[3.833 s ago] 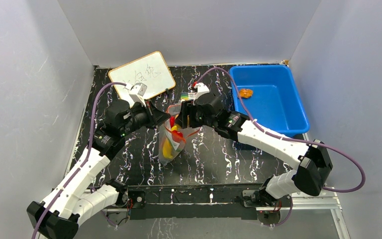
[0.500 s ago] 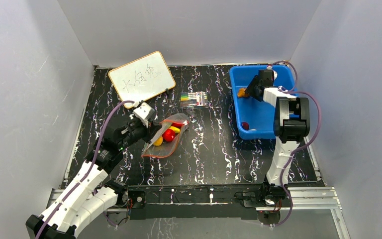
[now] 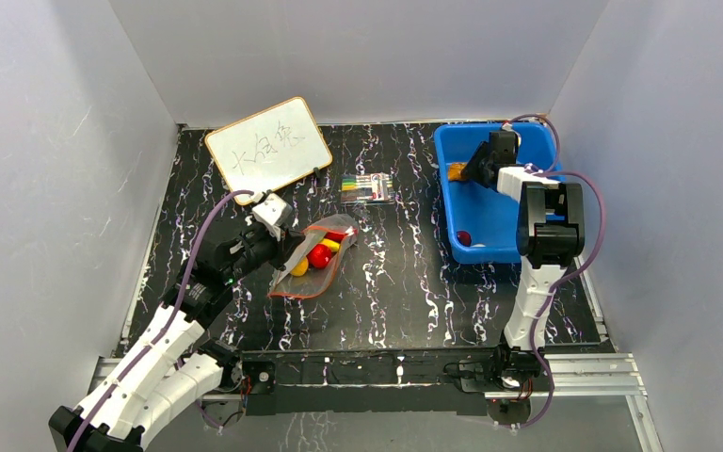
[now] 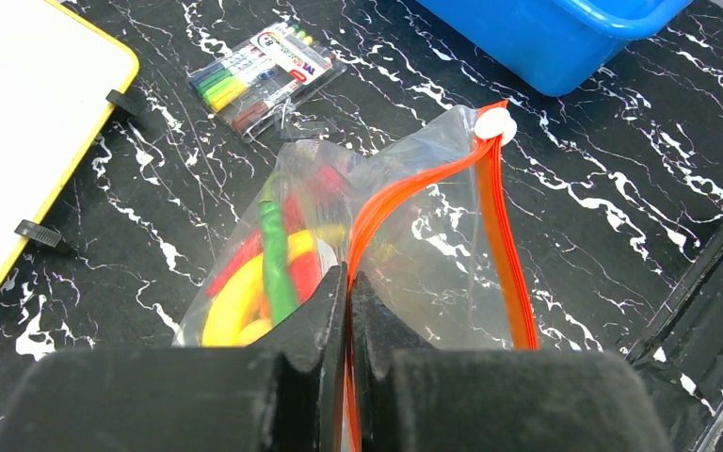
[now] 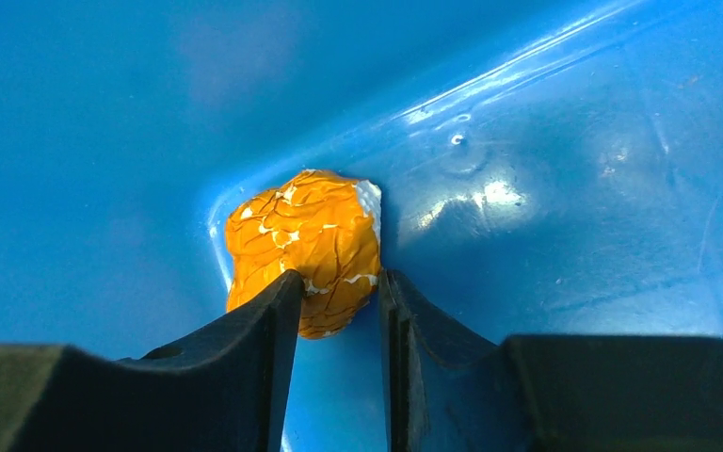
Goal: Place the food in the zip-top bag and seal the zipper
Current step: Adjust the fake seafood in the bin.
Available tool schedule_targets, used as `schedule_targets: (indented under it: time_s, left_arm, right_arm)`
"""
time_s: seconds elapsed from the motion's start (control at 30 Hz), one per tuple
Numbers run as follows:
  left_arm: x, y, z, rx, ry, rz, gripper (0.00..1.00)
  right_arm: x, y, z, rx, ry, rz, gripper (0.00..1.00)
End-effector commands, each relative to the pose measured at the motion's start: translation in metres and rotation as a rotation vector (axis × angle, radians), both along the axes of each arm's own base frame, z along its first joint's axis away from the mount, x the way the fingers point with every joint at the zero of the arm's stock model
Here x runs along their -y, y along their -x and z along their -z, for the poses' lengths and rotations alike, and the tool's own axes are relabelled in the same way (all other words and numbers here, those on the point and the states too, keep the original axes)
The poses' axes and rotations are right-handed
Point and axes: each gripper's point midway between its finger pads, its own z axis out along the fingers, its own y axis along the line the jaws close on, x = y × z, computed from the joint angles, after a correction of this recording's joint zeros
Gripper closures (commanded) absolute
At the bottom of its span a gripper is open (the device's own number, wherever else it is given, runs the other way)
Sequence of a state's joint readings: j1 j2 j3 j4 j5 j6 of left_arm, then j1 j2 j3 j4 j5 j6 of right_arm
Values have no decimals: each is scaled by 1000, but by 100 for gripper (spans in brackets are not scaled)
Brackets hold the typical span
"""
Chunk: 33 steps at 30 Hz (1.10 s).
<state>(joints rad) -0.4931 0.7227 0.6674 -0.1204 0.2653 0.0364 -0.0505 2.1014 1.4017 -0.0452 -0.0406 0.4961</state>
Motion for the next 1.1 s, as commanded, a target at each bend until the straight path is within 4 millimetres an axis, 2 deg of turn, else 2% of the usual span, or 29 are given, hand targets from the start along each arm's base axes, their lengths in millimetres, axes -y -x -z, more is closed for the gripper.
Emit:
schedule_targets:
  time_s: [0.0,0.17,0.37,0.5,0.57,0.67,0.77,0.87,0.97,1.07]
  left_arm:
    - [-1,-2,-5,34,-1,-4,100]
    - [-5,-2,-7,45,-3,-21,100]
    - [-5,-3,-8,49,-1,-24,100]
    - [-4,-3,-6,42,-2,-24,100]
    - [-4,-3,-7,43,0,-23,100]
    - [-4,-3,-7,44,0,-21,100]
    - [-4,-3,-7,42,-3,-23,100]
    - [-5,-3,-7,45,-3,-26,100]
    - [-5,-3,-8,47,-2,-23,100]
    - [-4,-2,-8,46,0,-16,100]
  right_arm:
    - [-1,-4,7,17,-20,-12,69]
    - [8,5,2,15,10,8,75]
    - [27,29,3,-63,93,45,76]
    - [34,38,-10,-77,126,56,75]
    - [31,37,-20,-51,117,48,72]
    - [28,31,-32,-10,103,36,59]
    - [29,24,-35,-4,103,37,49]
    - [29,19,-32,-7,97,37,43]
    - [25,16,-23,-15,77,29,42]
    - [23,13,-15,-20,62,21,45]
